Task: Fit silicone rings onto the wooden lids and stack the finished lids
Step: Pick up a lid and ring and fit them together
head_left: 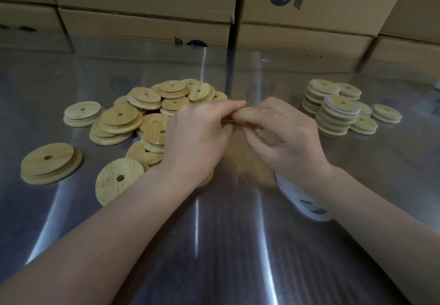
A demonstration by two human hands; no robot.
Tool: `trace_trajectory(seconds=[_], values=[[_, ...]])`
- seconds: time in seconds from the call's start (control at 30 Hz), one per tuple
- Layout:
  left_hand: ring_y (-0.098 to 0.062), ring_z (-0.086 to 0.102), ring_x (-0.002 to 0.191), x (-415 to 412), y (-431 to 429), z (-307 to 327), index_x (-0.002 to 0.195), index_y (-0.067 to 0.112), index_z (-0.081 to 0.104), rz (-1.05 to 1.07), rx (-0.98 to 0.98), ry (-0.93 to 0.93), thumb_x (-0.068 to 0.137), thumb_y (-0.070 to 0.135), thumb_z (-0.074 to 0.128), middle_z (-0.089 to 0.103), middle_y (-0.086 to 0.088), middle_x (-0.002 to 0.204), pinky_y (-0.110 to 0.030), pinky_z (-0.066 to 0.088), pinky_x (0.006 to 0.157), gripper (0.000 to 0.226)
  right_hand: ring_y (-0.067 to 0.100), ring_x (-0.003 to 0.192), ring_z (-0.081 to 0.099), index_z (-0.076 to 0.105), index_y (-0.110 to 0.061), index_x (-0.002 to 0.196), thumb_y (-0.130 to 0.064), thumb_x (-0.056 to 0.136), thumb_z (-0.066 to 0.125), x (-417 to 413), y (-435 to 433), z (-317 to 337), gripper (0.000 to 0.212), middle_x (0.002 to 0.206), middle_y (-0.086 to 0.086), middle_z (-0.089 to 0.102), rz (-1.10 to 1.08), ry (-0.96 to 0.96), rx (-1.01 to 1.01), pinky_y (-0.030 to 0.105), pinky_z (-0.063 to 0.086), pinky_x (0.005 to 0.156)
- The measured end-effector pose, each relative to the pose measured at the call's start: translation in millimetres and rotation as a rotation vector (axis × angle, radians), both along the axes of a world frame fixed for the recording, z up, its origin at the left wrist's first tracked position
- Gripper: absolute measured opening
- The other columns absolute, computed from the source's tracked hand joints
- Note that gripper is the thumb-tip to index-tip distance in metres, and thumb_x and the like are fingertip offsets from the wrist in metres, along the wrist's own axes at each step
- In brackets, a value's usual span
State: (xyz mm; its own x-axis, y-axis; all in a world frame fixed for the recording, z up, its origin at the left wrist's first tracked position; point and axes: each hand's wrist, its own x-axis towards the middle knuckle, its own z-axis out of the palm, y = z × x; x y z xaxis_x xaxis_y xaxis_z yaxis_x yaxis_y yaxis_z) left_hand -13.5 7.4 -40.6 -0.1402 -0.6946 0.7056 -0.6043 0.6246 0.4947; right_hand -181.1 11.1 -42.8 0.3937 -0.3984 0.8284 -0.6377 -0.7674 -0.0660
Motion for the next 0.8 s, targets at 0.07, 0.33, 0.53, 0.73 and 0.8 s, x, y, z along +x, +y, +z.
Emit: trace_trajectory(seconds=[0.07,0.33,0.53,0.73,0.8], values=[[-0.029,0.072,0.091,-1.0,0.7,0.1,0.110,0.020,0.075,0.011,-0.018,0.004,0.081,0.015,0.064,0.077,-0.005,0.096,-0.045,0.057,0.073,0.032,0.026,0.077,0.066,0.074,-0.005,0.106,0.003,0.086,0.068,0.0,-0.9,-1.3,0.022,0.086,0.011,0.067,-0.004,0.010,-0.019,0.043,0.054,0.062],[-0.025,0.072,0.093,-2.0,0.5,0.2,0.110,0.022,0.075,-0.007,0.027,0.049,0.080,0.010,0.067,0.077,-0.002,0.097,-0.045,0.058,0.077,0.033,0.024,0.077,0.067,0.076,-0.003,0.099,0.002,0.086,0.070,0.3,-1.3,-0.5,0.015,0.086,0.011,0.068,0.002,-0.041,0.000,0.040,0.054,0.064],[-0.026,0.071,0.096,-2.1,3.3,3.1,0.111,0.022,0.075,-0.015,0.065,0.014,0.081,0.022,0.062,0.077,-0.002,0.100,-0.045,0.056,0.079,0.032,0.018,0.072,0.061,0.074,0.000,0.088,0.001,0.086,0.070,-1.0,-1.8,1.6,0.005,0.080,0.009,0.064,0.002,-0.044,0.004,0.034,0.051,0.063],[-0.026,0.069,0.101,-1.3,2.0,3.2,0.115,0.023,0.073,-0.024,0.064,-0.056,0.086,0.018,0.068,0.075,0.000,0.106,-0.046,0.055,0.081,0.030,0.019,0.069,0.058,0.070,-0.001,0.083,-0.001,0.084,0.070,-1.0,0.1,3.7,0.001,0.080,0.006,0.061,-0.020,-0.009,0.048,0.038,0.050,0.060],[-0.026,0.069,0.100,-1.3,2.2,2.8,0.115,0.023,0.073,-0.022,0.049,-0.069,0.086,0.019,0.067,0.075,0.000,0.106,-0.046,0.055,0.080,0.030,0.017,0.068,0.058,0.068,-0.001,0.081,-0.001,0.083,0.072,-1.0,0.6,4.9,0.005,0.079,0.006,0.061,-0.023,-0.025,0.084,0.034,0.050,0.061]])
